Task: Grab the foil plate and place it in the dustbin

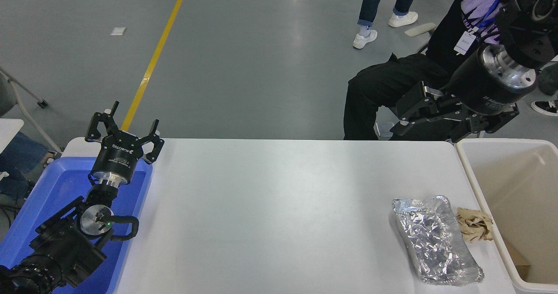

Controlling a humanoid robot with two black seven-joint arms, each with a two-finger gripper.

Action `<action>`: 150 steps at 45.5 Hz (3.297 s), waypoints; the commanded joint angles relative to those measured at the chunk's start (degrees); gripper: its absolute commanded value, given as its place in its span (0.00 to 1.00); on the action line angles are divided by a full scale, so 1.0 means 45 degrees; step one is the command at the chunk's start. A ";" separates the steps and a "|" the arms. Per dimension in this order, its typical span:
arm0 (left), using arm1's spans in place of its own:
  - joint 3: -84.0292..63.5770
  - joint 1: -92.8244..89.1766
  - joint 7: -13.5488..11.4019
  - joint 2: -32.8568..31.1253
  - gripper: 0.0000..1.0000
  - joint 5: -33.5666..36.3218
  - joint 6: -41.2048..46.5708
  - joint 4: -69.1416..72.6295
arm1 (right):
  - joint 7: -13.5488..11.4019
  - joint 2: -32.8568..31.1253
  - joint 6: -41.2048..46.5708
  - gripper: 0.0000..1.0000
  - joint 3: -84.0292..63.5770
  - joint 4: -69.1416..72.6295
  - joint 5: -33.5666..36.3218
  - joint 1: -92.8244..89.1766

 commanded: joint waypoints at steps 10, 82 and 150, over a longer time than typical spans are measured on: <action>-0.0004 -0.0008 0.0021 -0.0001 0.98 0.0014 0.0005 0.0008 | 0.0000 0.0017 0.0000 1.00 0.0020 0.0000 0.0000 0.0010; -0.0004 -0.0008 0.0002 0.0018 0.98 -0.0044 0.0025 0.0008 | -0.0117 -0.1935 -0.2322 1.00 0.0291 -0.0820 -0.2845 -0.5476; -0.0004 -0.0008 0.0002 0.0018 0.98 -0.0044 0.0025 0.0008 | -0.2187 -0.3811 -0.7207 0.99 0.5782 -0.5156 -0.8047 -1.5440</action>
